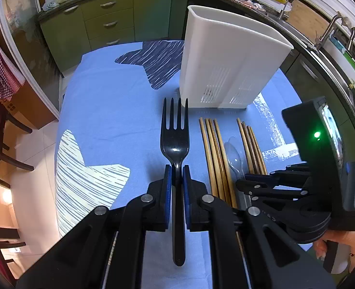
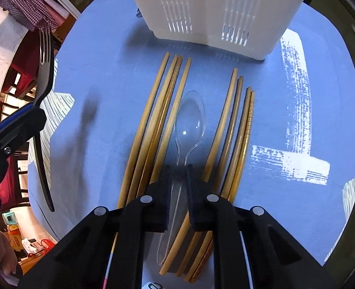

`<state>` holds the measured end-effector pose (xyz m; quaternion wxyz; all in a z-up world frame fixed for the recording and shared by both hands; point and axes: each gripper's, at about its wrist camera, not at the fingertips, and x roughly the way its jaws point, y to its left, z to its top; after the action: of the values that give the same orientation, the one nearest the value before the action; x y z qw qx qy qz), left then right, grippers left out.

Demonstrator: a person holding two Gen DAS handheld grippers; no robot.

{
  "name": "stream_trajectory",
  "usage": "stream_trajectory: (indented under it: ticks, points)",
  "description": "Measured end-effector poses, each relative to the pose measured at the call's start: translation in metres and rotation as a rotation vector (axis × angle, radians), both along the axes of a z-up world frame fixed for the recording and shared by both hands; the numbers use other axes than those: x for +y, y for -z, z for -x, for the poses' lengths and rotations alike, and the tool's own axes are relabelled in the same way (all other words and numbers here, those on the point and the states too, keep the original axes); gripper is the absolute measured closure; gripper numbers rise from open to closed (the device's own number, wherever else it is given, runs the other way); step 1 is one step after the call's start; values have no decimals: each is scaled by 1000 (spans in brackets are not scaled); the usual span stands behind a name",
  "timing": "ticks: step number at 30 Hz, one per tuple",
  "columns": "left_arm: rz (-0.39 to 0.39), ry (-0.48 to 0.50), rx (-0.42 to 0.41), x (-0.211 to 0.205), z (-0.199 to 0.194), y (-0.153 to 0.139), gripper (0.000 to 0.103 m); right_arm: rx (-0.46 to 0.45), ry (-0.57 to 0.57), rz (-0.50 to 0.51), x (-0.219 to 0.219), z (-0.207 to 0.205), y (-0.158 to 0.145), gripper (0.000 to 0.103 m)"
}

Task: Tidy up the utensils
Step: 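Lift the black fork with the left tool while the right tool grasps the clear spoon, then drop the fork into the white caddy with the left tool while the right tool carries the spoon there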

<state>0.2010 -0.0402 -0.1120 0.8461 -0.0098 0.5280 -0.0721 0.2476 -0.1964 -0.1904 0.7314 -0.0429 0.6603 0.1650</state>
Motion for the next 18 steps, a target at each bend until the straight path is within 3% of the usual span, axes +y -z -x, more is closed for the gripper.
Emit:
stream_trajectory:
  ticks: [4,10,18]
  points:
    - [3,0,-3,2,0,-1,94,-37,7,-47,-6,5,-11,93]
    - [24,2,-44,5,2,-18,94,-160,31,-223,-37,29,-53,93]
    - [101,35,-199,1,-1,-85,94,-424,59,-395,-73,69,-125,93]
